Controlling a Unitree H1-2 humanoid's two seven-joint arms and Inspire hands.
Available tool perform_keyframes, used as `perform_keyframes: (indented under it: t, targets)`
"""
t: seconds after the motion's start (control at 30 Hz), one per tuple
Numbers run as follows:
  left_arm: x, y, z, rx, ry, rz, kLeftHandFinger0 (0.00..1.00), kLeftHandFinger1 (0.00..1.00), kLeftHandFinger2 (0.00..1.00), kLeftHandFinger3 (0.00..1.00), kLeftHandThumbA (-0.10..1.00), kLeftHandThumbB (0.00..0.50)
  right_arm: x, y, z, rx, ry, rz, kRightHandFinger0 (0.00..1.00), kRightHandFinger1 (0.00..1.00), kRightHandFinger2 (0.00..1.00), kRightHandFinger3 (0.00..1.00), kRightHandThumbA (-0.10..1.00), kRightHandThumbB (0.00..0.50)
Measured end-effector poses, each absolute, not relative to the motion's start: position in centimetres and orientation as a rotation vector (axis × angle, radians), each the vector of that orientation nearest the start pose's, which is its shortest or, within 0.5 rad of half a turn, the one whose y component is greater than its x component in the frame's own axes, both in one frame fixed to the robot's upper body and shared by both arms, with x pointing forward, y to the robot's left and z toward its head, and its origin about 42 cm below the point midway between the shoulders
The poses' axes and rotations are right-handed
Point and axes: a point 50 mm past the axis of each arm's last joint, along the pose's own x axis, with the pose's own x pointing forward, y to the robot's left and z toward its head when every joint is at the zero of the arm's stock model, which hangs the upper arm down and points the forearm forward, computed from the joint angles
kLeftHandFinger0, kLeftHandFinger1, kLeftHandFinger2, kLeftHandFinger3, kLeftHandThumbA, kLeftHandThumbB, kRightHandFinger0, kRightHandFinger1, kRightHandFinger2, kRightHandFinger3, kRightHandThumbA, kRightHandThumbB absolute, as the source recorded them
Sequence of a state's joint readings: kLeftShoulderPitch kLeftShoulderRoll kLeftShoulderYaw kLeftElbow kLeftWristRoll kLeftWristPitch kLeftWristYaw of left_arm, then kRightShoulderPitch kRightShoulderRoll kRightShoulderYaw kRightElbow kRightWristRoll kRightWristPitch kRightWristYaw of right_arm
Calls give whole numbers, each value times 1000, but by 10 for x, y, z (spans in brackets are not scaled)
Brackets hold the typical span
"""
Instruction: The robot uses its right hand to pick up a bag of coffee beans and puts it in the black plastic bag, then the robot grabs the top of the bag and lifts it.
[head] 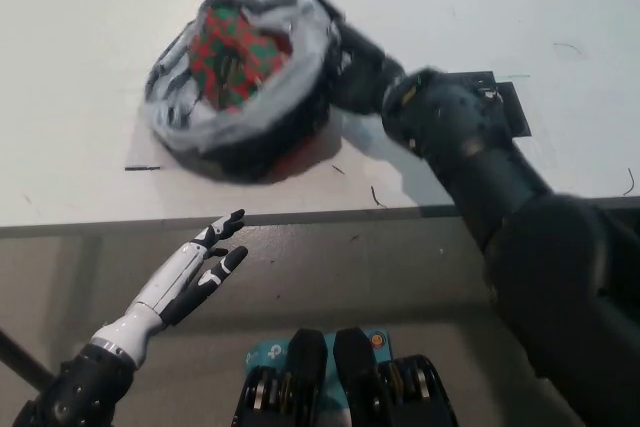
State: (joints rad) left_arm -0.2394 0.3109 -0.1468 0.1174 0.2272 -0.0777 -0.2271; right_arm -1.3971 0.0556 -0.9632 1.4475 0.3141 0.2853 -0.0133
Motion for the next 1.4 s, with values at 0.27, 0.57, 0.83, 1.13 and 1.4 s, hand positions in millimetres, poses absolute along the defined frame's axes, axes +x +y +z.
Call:
perform_keyframes:
  t: [0.27, 0.57, 0.83, 1.13, 1.4]
  targets:
    - [356, 252, 141, 578, -131, -382, 925, 1000, 1000, 1000, 1000, 132, 586, -48, 380, 1077, 374, 290, 0, 4, 510, 742, -100, 93]
    - [357, 252, 141, 575, -135, -382, 926, 1000, 1000, 1000, 1000, 133, 590, -54, 434, 802, 241, 295, 0, 165, 661, 510, -100, 87]
    - [357, 252, 142, 576, -137, -383, 887, 998, 1000, 1000, 1000, 173, 592, -63, 430, 576, 217, 265, 0, 13, 467, 459, -100, 94]
    - [357, 251, 141, 579, -137, -387, 918, 1000, 1000, 1000, 1000, 147, 593, -66, 423, 570, 232, 253, 0, 0, 453, 447, -100, 135]
    - [354, 250, 138, 578, -130, -391, 917, 1000, 1000, 1000, 1000, 134, 590, -57, 428, 594, 217, 279, 0, 0, 485, 447, -100, 137]
